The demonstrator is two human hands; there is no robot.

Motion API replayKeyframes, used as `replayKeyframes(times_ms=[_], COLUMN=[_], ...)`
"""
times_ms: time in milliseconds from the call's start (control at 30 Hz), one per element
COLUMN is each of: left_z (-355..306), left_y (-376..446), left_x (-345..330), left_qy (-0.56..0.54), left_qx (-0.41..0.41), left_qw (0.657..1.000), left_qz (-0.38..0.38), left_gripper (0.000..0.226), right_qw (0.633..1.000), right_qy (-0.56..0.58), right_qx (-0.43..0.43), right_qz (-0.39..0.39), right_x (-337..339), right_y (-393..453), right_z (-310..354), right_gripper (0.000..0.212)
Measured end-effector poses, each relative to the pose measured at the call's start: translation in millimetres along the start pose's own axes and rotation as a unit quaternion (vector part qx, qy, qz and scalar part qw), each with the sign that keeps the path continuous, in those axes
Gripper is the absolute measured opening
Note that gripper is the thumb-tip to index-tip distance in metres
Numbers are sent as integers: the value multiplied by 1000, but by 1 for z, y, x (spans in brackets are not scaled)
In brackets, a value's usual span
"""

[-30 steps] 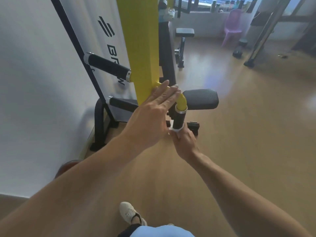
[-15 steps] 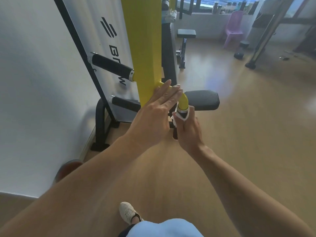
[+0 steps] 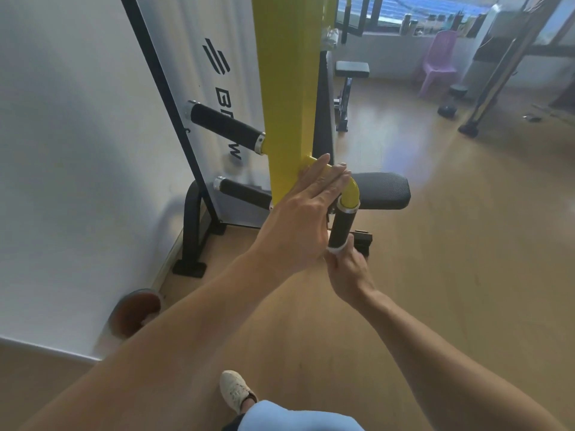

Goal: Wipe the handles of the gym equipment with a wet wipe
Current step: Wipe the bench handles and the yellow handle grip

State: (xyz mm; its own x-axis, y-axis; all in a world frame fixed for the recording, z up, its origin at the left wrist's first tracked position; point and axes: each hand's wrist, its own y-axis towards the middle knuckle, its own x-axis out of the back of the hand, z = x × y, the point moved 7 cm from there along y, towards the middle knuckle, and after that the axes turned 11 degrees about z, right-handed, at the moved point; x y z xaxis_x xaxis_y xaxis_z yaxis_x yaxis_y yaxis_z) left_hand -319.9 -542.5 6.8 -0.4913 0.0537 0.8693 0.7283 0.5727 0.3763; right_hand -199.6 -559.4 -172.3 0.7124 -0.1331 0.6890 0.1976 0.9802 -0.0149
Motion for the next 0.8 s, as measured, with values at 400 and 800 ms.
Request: replayKeyframes(times_ms=[400, 800], left_z=[-3, -3], left_y=[-10, -14], left_x=[6, 5], left_qy=[-24, -39], left_qx=[4, 9], left_qw=[1000, 999], left_qz=[-9, -11], left_gripper=[56, 57], right_qw=[996, 998], right_qy=[23, 42], right_qx=[74, 12], right_qz=[-39, 41], right_x=[4, -11], right_y=[-8, -10], right_z=[18, 0], right_gripper=[41, 35])
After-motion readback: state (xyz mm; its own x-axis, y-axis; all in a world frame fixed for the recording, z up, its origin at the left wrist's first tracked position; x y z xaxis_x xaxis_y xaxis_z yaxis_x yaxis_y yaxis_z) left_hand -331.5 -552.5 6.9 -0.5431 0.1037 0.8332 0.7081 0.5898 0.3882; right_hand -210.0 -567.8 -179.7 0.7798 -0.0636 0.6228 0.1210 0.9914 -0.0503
